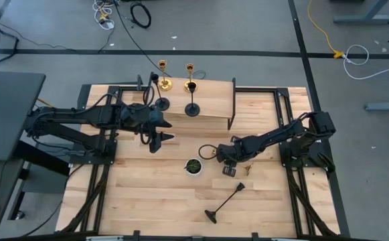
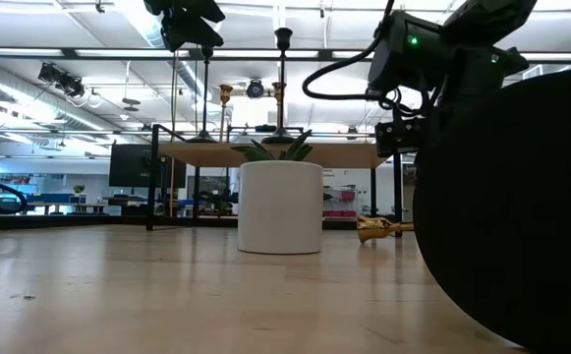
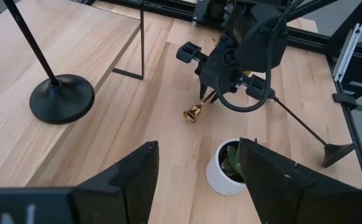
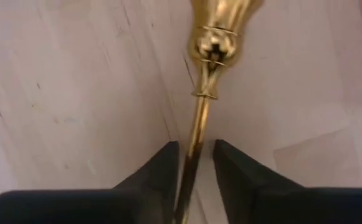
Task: Pick & Place candle stick holders
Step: Put the gold candle holder on the shelf aligned with the other gold candle holder
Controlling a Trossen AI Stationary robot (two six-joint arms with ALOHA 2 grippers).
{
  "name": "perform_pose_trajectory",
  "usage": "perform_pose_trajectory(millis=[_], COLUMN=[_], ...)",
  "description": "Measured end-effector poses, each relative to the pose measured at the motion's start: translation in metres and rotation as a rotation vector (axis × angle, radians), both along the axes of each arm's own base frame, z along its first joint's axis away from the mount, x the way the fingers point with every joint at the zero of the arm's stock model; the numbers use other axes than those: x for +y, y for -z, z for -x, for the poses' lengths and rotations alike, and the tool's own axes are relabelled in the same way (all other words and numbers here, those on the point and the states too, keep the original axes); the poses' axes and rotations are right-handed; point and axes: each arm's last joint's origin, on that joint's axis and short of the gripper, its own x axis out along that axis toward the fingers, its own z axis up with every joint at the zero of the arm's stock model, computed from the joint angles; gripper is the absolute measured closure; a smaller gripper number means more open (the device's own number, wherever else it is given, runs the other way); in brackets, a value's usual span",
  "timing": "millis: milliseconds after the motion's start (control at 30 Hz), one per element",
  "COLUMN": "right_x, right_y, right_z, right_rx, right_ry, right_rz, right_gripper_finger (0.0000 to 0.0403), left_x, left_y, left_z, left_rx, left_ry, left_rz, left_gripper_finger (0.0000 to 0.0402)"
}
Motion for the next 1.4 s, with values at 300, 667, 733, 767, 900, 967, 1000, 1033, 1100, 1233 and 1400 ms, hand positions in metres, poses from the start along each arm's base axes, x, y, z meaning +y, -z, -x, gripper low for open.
perform_pose_trajectory(millis=[300, 667, 733, 767, 900, 967, 1000, 1033, 1100, 1233, 1400], right_x=[0.0, 0.001, 0.003, 0.004, 0.007, 0.01, 0.011, 0.011, 0.011, 0.008, -0.003], right_y=[0.0, -0.011, -0.023, -0.03, -0.063, -0.084, -0.094, -0.103, -0.123, -0.154, -0.177], right_z=[-0.001, 0.001, 0.003, 0.004, 0.009, 0.014, 0.017, 0.02, 0.026, 0.035, 0.035], right_rx=[-0.006, -0.042, -0.096, -0.128, -0.289, -0.398, -0.448, -0.501, -0.62, -0.818, -0.99], right_ry=[-0.004, 0.012, 0.009, 0.008, -0.011, -0.023, -0.028, -0.037, -0.047, -0.043, -0.037], right_rz=[-0.006, -0.047, -0.06, -0.065, -0.069, -0.068, -0.062, -0.05, -0.018, 0.092, 0.239], right_gripper_finger=[0.0391, 0.0398, 0.0398, 0.0398, 0.0398, 0.0398, 0.0398, 0.0398, 0.0398, 0.0398, 0.0398], left_x=[0.0, 0.0, 0.0, 0.0, 0.0, 0.0, 0.0, 0.0, 0.0, 0.0, 0.0], left_y=[0.0, 0.0, 0.0, 0.0, 0.0, 0.0, 0.0, 0.0, 0.0, 0.0, 0.0], left_z=[0.0, 0.0, 0.0, 0.0, 0.0, 0.0, 0.0, 0.0, 0.0, 0.0, 0.0], left_rx=[0.0, 0.0, 0.0, 0.001, 0.001, 0.002, 0.001, 0.001, 0.002, 0.001, 0.002], left_ry=[0.001, -0.002, -0.002, -0.002, -0.002, -0.002, -0.002, -0.002, -0.002, -0.002, -0.002], left_rz=[-0.002, -0.003, -0.003, -0.003, -0.003, -0.003, -0.003, -0.003, -0.003, -0.003, -0.003], left_gripper_finger=[0.0179, 0.0179, 0.0179, 0.0179, 0.0179, 0.0179, 0.0179, 0.0179, 0.0179, 0.0179, 0.0179])
